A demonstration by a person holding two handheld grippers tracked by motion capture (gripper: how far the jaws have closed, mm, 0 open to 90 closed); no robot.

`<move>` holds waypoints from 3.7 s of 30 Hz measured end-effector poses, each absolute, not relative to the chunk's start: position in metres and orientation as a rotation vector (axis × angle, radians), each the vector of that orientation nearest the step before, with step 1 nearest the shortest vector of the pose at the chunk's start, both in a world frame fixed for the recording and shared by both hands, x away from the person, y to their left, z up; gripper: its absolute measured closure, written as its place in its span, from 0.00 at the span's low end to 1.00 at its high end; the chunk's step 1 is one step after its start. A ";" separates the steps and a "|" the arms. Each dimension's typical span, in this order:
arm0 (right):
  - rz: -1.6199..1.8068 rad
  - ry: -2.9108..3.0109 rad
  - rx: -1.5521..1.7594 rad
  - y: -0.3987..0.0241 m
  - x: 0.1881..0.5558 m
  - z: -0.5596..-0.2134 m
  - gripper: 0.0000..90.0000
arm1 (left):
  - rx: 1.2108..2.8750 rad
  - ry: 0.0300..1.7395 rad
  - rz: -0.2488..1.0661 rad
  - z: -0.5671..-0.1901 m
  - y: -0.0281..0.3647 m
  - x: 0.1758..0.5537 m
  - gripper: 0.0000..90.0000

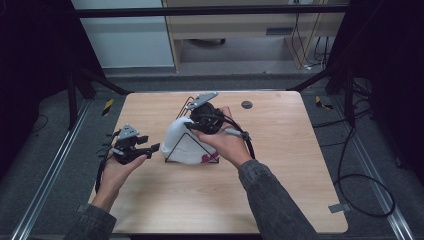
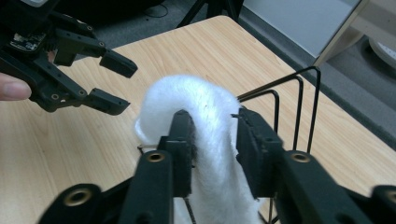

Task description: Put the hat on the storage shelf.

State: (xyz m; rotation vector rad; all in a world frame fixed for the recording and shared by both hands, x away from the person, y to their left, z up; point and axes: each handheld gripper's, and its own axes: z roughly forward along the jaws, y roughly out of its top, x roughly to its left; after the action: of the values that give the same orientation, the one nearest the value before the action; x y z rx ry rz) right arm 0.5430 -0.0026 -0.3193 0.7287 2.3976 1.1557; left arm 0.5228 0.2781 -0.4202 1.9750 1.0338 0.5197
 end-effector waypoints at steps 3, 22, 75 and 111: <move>1.169 2.395 0.738 -0.008 0.539 -0.318 0.68 | 1.967 1.072 0.535 -0.420 0.280 0.522 0.25; 1.236 2.332 0.798 -0.041 0.512 -0.316 0.40 | 1.919 1.080 0.524 -0.425 0.281 0.508 0.06; 1.141 2.139 1.054 -0.175 0.486 -0.364 0.11 | 2.114 1.153 0.514 -0.508 0.295 0.511 0.00; 0.946 2.125 1.365 -0.221 0.479 -0.504 0.13 | 2.119 1.146 0.508 -0.508 0.295 0.512 0.00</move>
State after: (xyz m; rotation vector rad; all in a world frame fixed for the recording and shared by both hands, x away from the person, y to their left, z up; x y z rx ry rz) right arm 0.4792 -0.2209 -0.5037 1.3652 2.1248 0.9460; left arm 0.5123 0.2952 -0.5079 2.1189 1.1464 0.5080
